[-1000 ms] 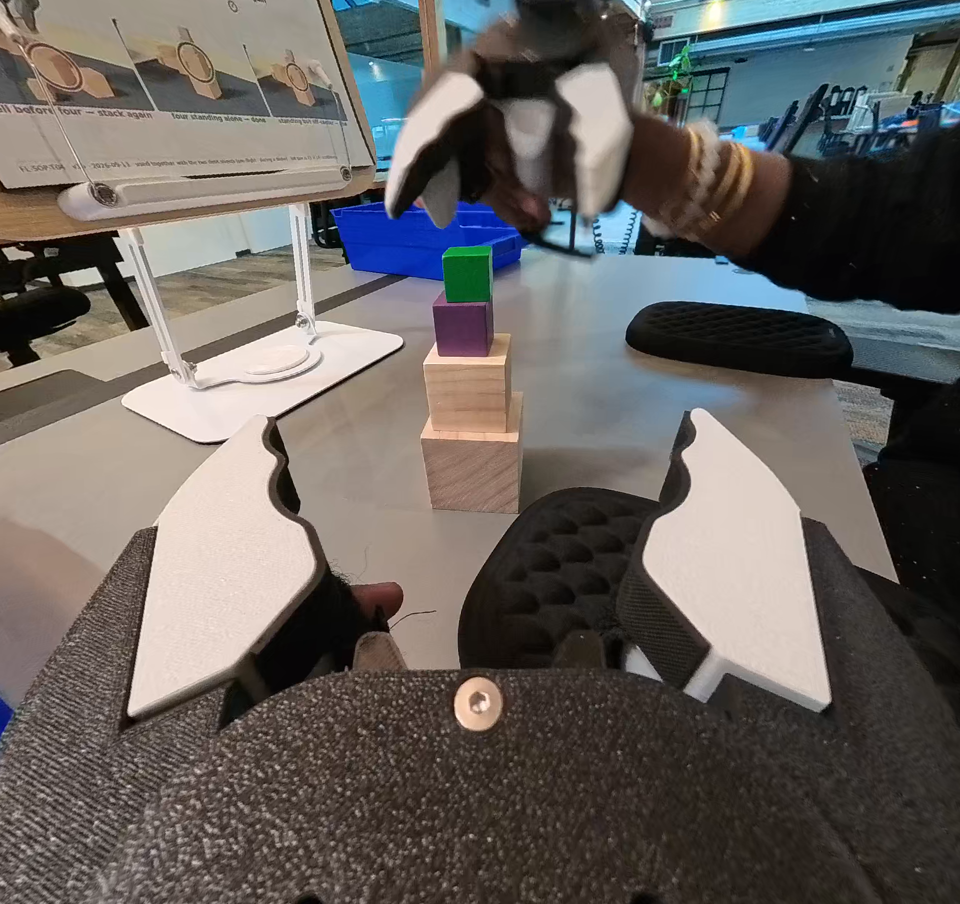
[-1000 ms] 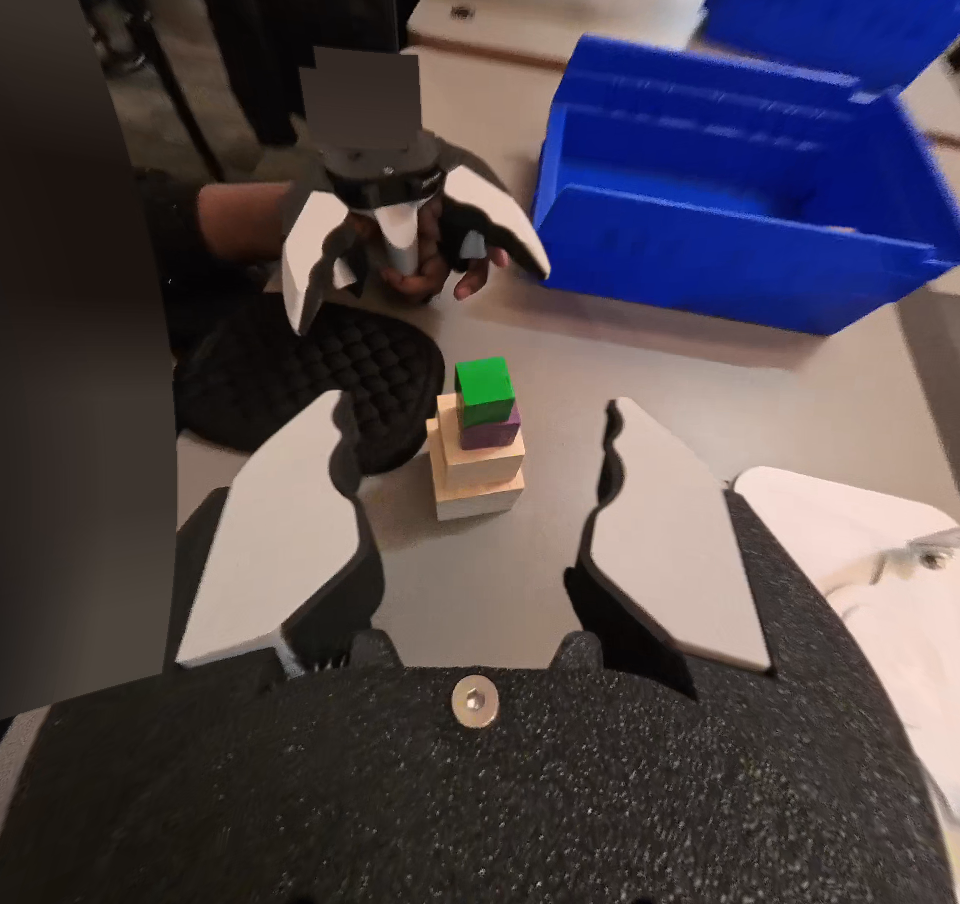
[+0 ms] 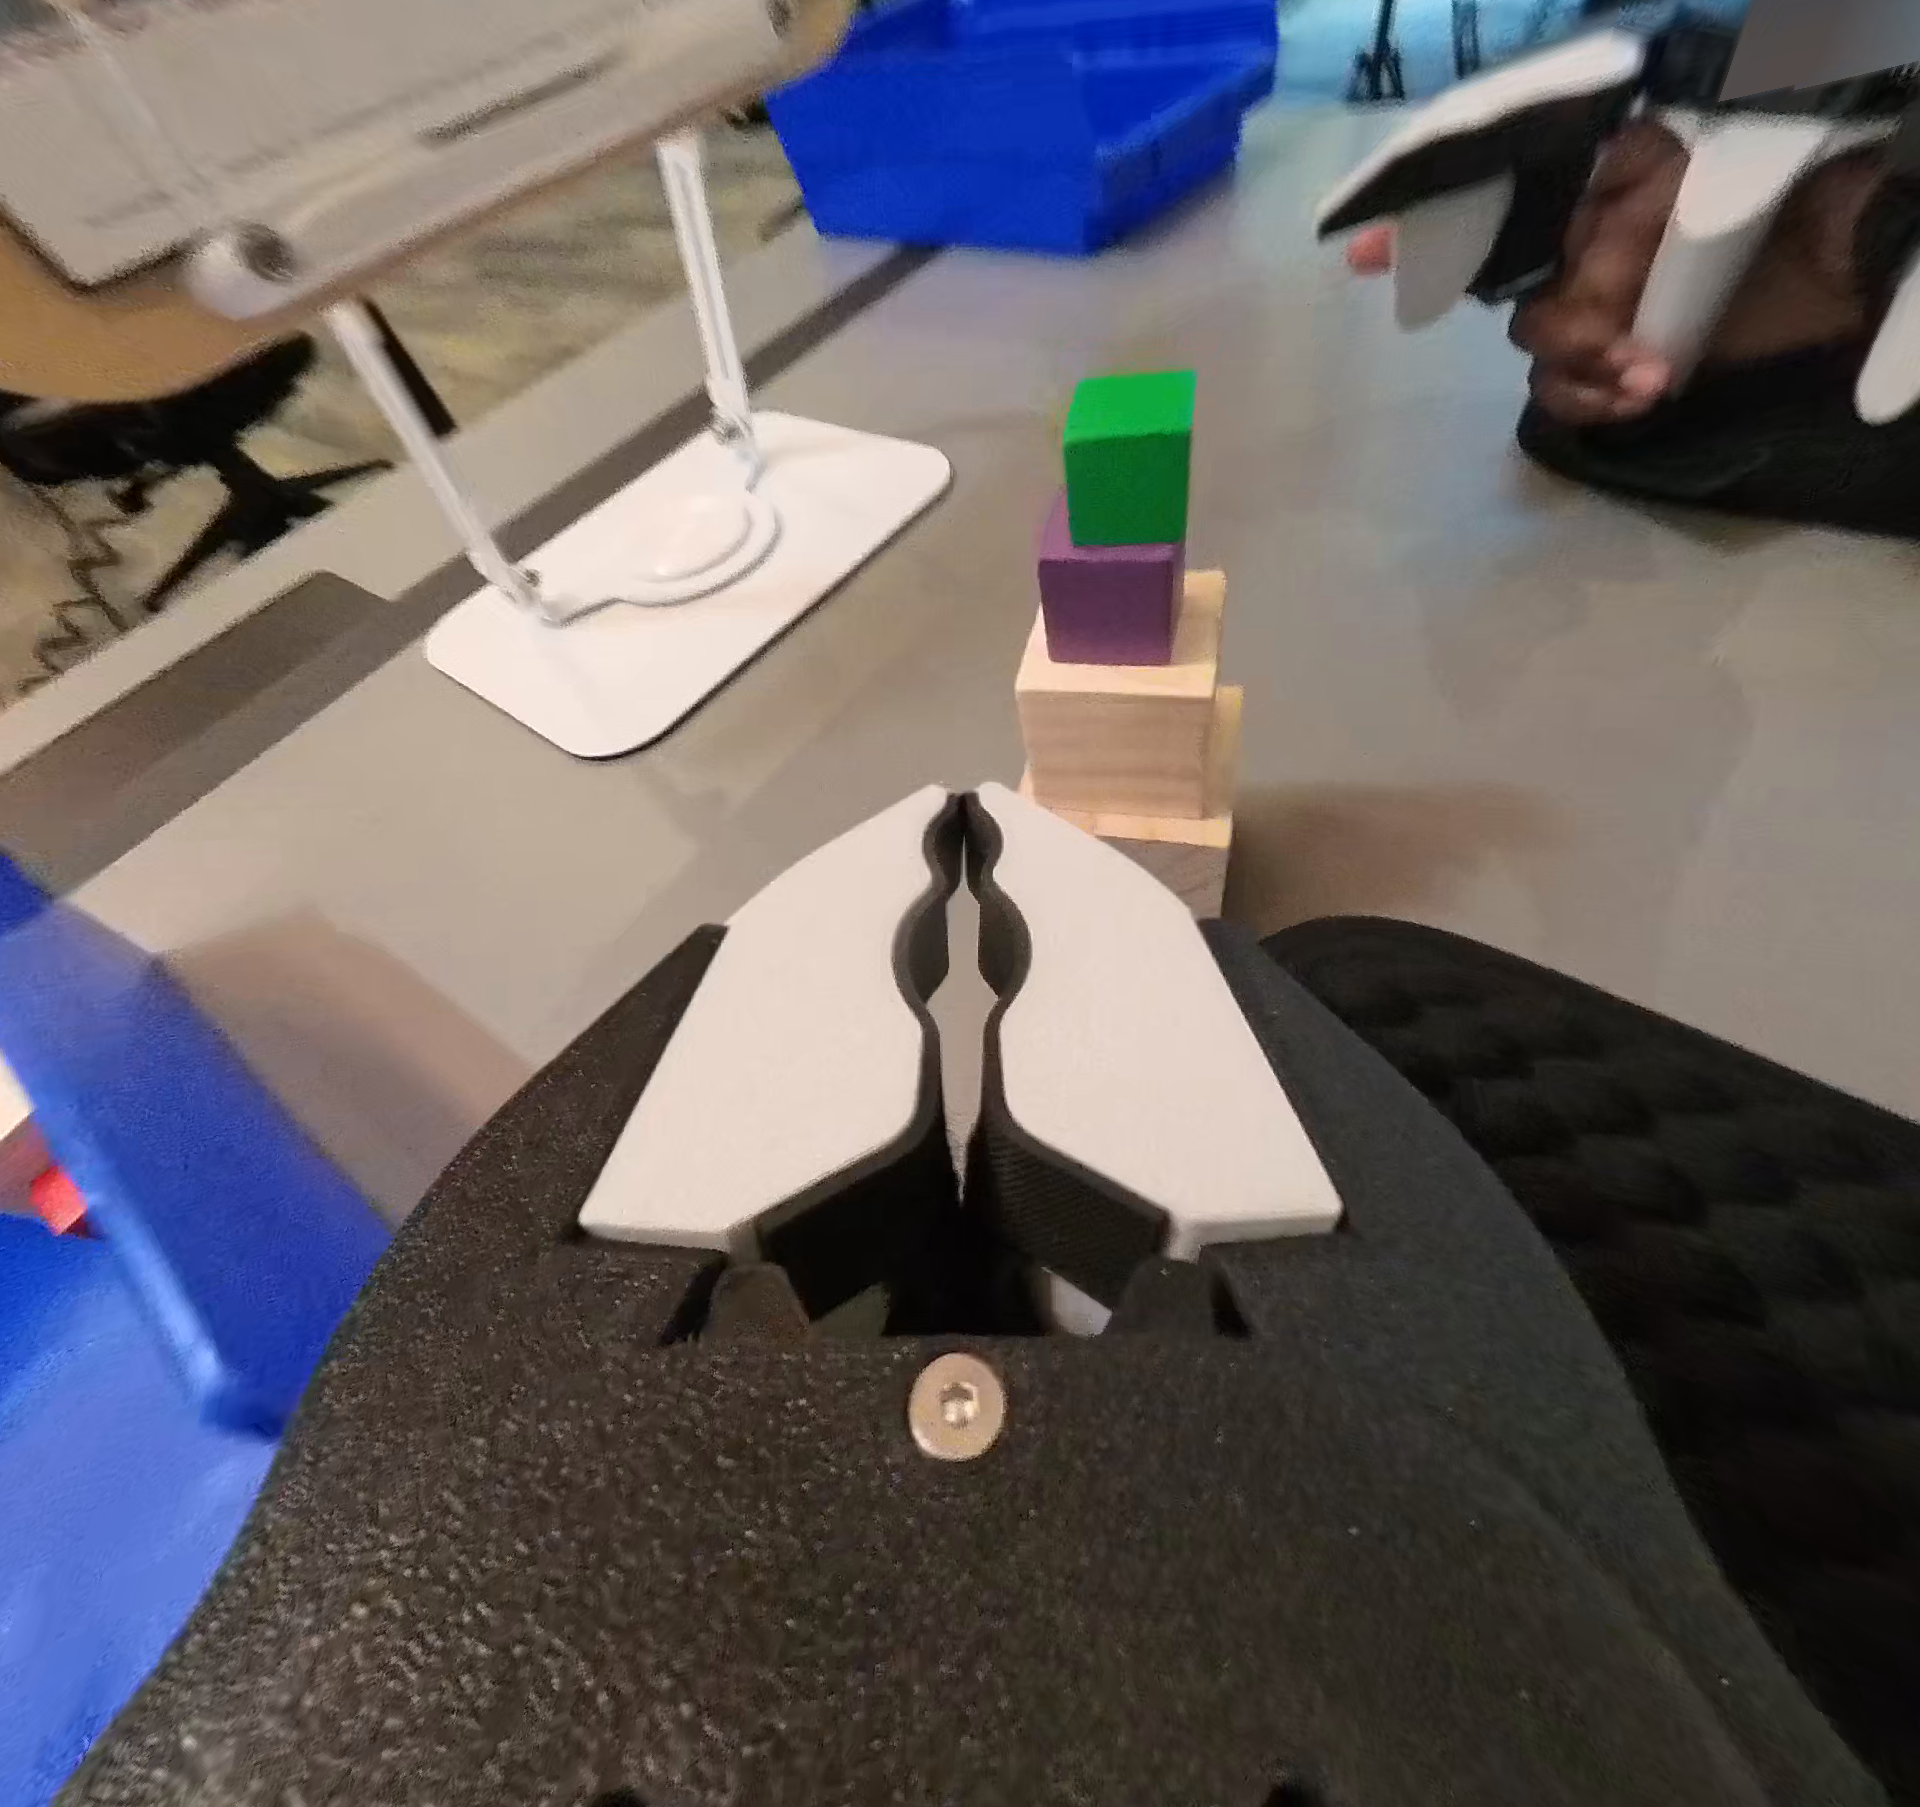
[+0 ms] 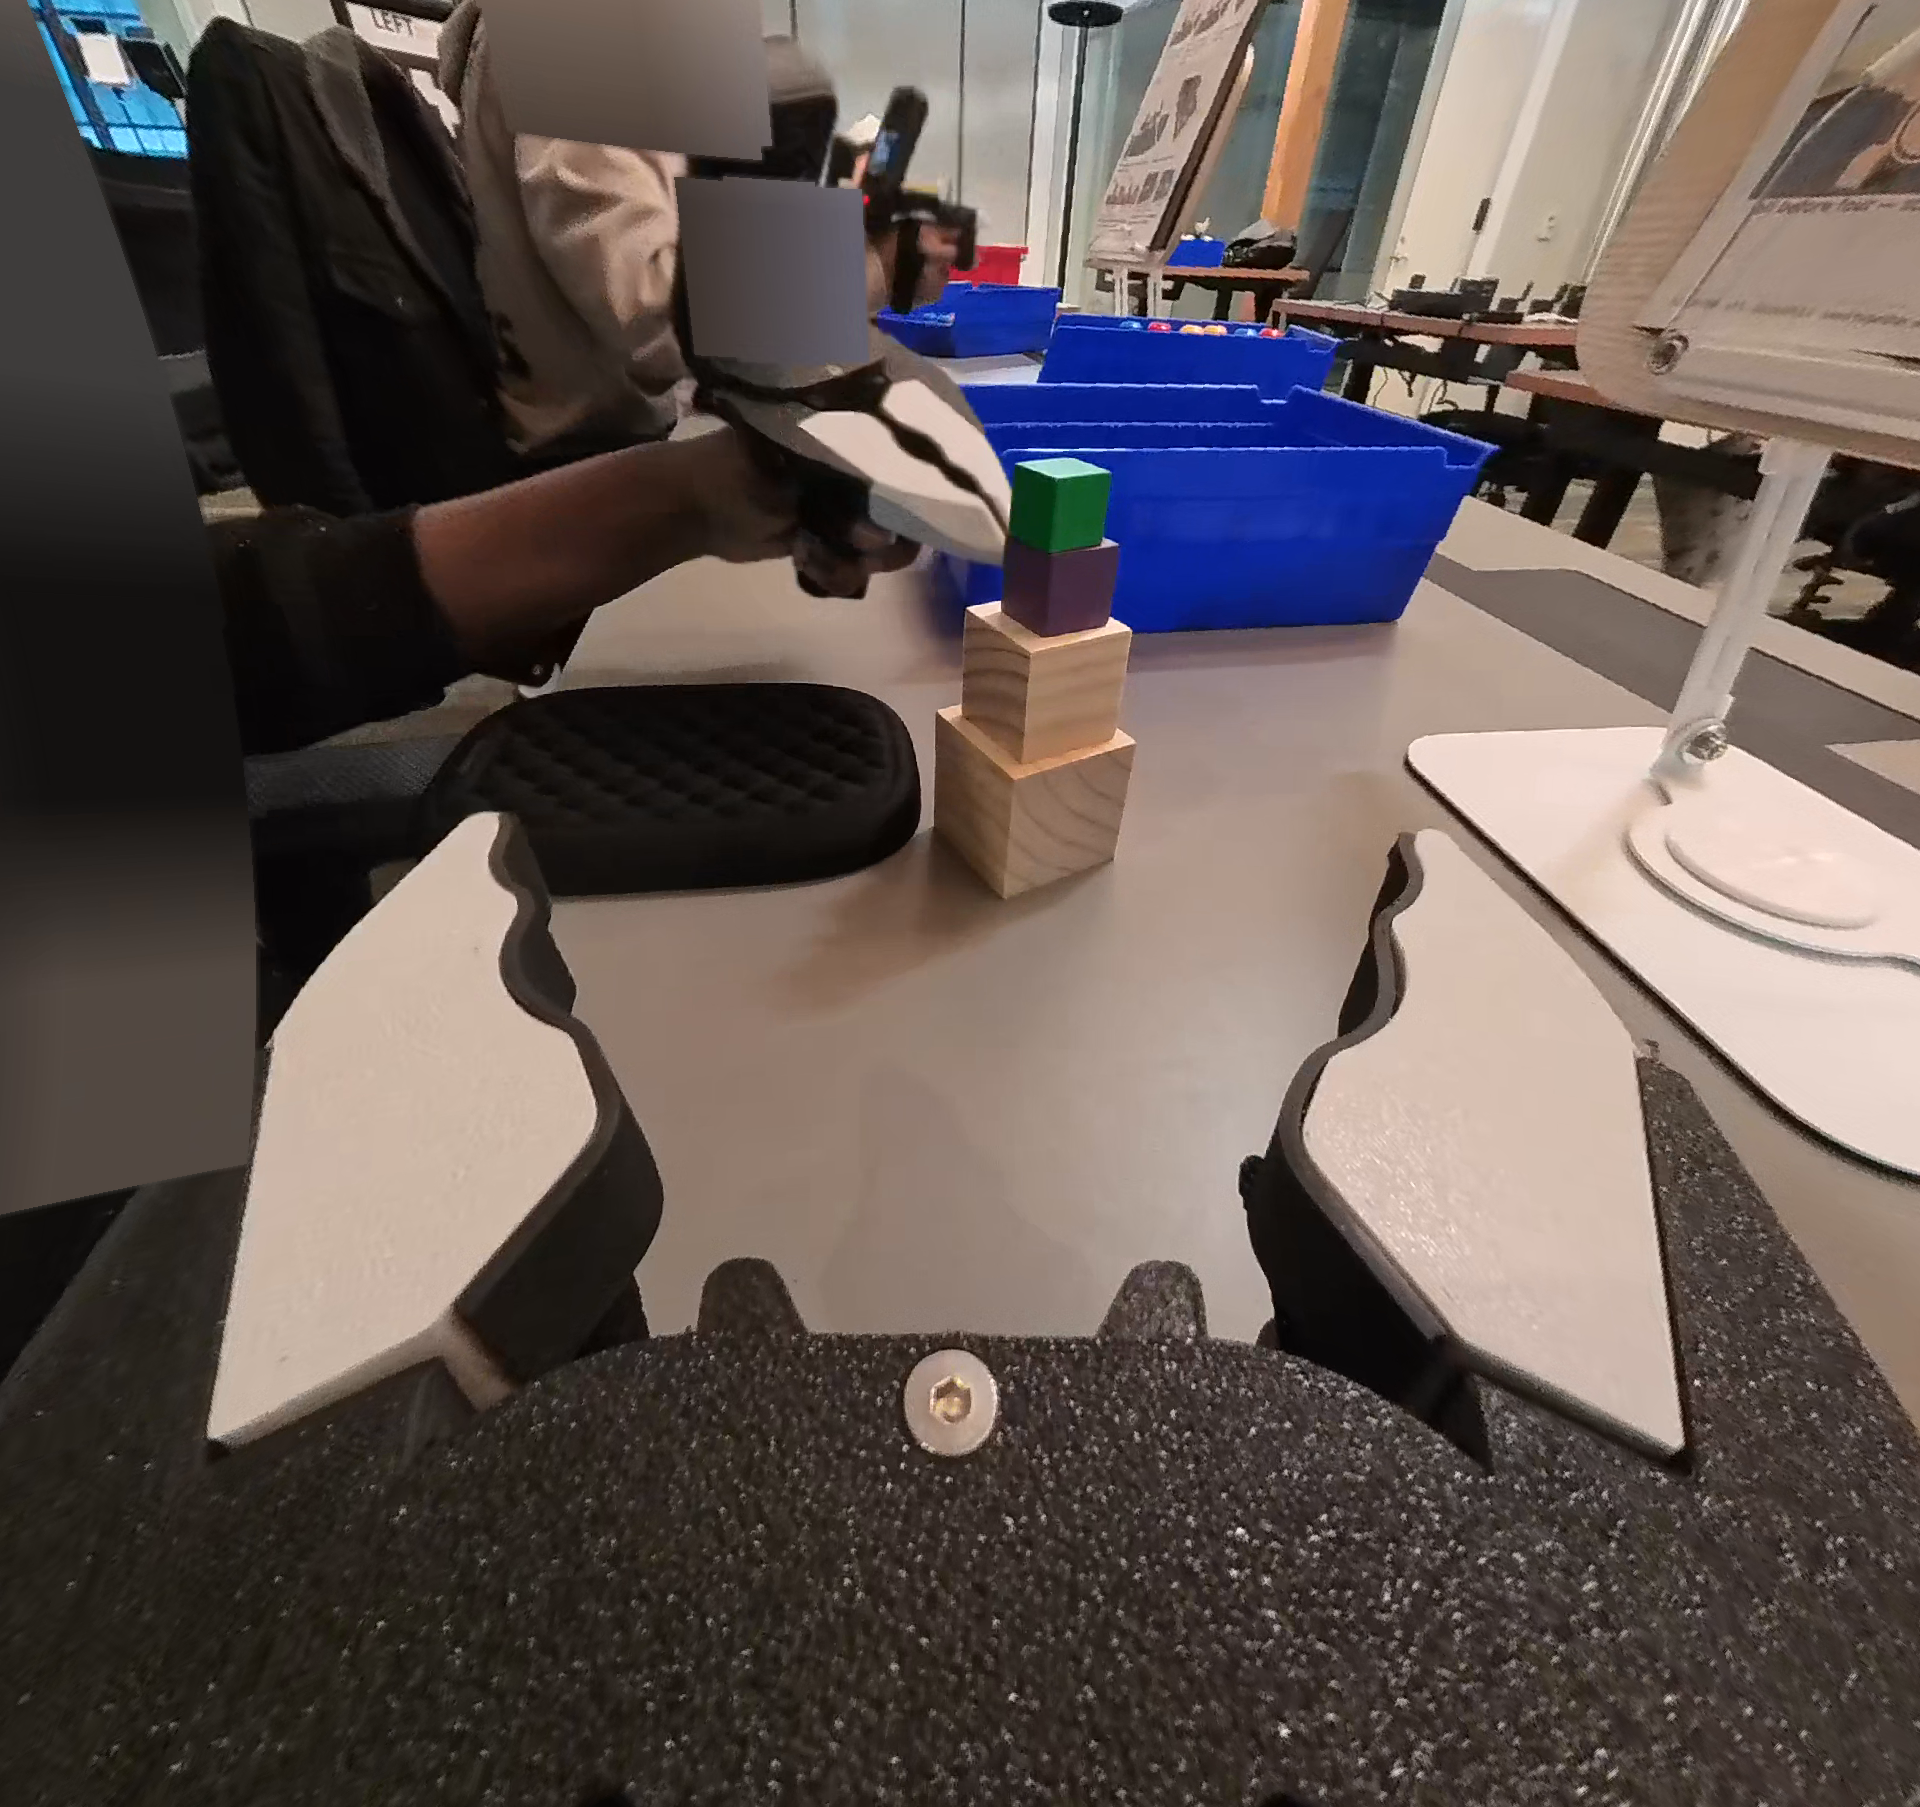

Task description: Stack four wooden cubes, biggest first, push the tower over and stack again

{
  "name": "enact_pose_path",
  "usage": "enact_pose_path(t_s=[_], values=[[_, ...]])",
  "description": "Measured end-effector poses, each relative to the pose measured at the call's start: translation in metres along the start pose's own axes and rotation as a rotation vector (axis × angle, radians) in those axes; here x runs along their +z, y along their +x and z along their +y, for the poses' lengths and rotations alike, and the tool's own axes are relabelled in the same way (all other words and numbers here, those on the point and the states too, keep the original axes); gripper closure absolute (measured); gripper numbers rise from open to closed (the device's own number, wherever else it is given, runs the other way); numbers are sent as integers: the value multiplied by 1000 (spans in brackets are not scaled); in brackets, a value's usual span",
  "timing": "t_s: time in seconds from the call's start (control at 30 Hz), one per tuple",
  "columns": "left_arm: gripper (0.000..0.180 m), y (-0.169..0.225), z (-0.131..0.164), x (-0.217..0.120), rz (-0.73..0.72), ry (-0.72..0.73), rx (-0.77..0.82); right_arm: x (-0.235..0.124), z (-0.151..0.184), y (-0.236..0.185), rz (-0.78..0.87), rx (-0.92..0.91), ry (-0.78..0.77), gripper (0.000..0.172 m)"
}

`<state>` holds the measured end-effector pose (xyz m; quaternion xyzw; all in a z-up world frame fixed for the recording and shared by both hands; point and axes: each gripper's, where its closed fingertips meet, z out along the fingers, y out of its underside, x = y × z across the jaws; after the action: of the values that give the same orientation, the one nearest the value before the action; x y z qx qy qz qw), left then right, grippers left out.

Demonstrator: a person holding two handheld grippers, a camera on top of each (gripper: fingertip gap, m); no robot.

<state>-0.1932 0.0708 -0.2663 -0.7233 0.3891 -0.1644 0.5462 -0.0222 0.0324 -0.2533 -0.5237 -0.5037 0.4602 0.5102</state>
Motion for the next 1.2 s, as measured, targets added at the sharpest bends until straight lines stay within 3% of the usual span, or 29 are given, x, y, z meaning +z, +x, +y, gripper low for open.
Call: enact_pose_path(t_s=[0.1, 0.33, 0.9, 1.13, 1.17, 1.2], values=[[180, 3, 8, 13, 61, -112, 53, -3, -3, 3, 15, 10, 25, 28], [180, 10, 16, 30, 107, -226, 98, -2, -2, 3, 15, 14, 20, 28], [180, 33, -9, 54, 151, -184, 139, -2, -1, 4, 23, 9, 15, 28], [180, 32, -18, 44, 161, -117, 88, -2, -1, 4, 23, 11, 18, 29], [176, 32, -19, 40, 163, -101, 78, -2, -1, 4, 23, 11, 18, 29], [151, 31, -20, 36, 168, -89, 59, -2, -1, 4, 22, 11, 18, 29]])
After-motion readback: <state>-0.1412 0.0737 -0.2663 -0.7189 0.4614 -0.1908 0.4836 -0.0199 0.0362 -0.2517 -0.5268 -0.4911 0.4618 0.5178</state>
